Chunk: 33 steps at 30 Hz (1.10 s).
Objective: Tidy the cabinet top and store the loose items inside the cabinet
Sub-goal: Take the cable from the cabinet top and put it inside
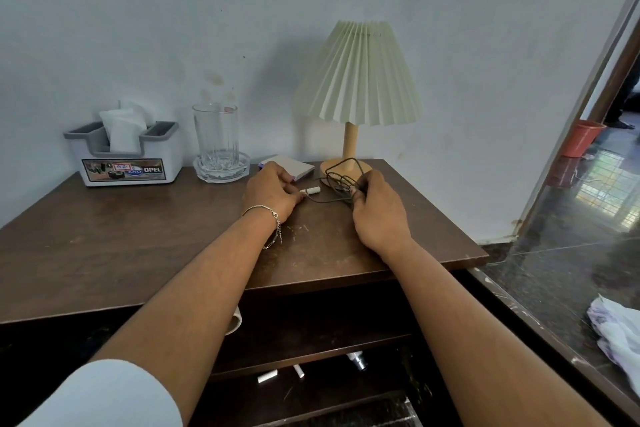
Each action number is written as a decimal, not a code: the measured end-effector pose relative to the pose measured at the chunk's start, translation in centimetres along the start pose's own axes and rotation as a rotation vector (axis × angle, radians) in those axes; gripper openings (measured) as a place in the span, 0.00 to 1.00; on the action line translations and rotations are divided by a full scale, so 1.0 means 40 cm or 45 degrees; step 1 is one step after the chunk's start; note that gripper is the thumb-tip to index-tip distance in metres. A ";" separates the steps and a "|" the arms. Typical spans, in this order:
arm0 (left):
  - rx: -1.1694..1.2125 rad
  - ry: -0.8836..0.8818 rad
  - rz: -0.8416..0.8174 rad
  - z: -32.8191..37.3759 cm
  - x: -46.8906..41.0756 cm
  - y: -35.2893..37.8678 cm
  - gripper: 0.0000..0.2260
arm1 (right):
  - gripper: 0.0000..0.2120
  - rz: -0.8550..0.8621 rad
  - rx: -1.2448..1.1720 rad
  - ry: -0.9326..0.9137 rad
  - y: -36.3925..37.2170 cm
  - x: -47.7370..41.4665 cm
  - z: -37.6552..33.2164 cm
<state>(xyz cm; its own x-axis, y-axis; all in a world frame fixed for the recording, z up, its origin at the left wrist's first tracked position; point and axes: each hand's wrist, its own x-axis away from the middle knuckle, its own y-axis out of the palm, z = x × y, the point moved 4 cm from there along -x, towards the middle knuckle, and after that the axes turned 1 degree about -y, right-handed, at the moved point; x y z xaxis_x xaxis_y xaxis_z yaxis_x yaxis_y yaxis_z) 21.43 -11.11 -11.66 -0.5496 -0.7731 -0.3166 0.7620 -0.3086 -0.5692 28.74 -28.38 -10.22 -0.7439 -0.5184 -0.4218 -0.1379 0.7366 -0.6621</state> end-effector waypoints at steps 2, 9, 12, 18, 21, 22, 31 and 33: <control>-0.059 0.009 -0.021 0.001 -0.001 0.002 0.09 | 0.08 -0.012 0.071 -0.025 0.000 0.002 -0.001; -0.408 0.073 -0.194 0.020 0.000 0.011 0.13 | 0.13 -0.132 0.332 -0.086 0.017 0.008 -0.006; -0.400 0.057 -0.197 0.022 -0.003 0.011 0.12 | 0.22 -0.172 0.367 -0.071 0.021 0.008 -0.002; -0.403 0.046 -0.214 0.025 -0.012 0.013 0.14 | 0.17 -0.088 0.259 -0.008 0.008 0.011 -0.001; -0.389 0.046 -0.204 0.026 -0.017 0.015 0.13 | 0.08 -0.038 0.282 -0.034 0.006 0.008 -0.002; -0.382 0.044 -0.201 0.025 -0.019 0.015 0.13 | 0.07 -0.033 0.297 -0.041 0.006 0.007 -0.002; -0.071 -0.077 -0.137 0.015 -0.011 -0.018 0.09 | 0.08 0.083 0.214 -0.015 -0.008 0.009 -0.003; 0.149 -0.134 -0.188 0.017 0.006 -0.038 0.07 | 0.07 0.068 0.197 -0.022 -0.011 0.017 -0.008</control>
<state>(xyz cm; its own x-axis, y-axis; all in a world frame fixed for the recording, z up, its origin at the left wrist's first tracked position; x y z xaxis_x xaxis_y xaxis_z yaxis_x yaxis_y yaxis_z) 20.39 -11.20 -10.35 -0.6240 -0.7665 -0.1519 0.7139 -0.4801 -0.5098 28.08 -28.91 -10.02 -0.7357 -0.4889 -0.4686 0.0047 0.6883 -0.7254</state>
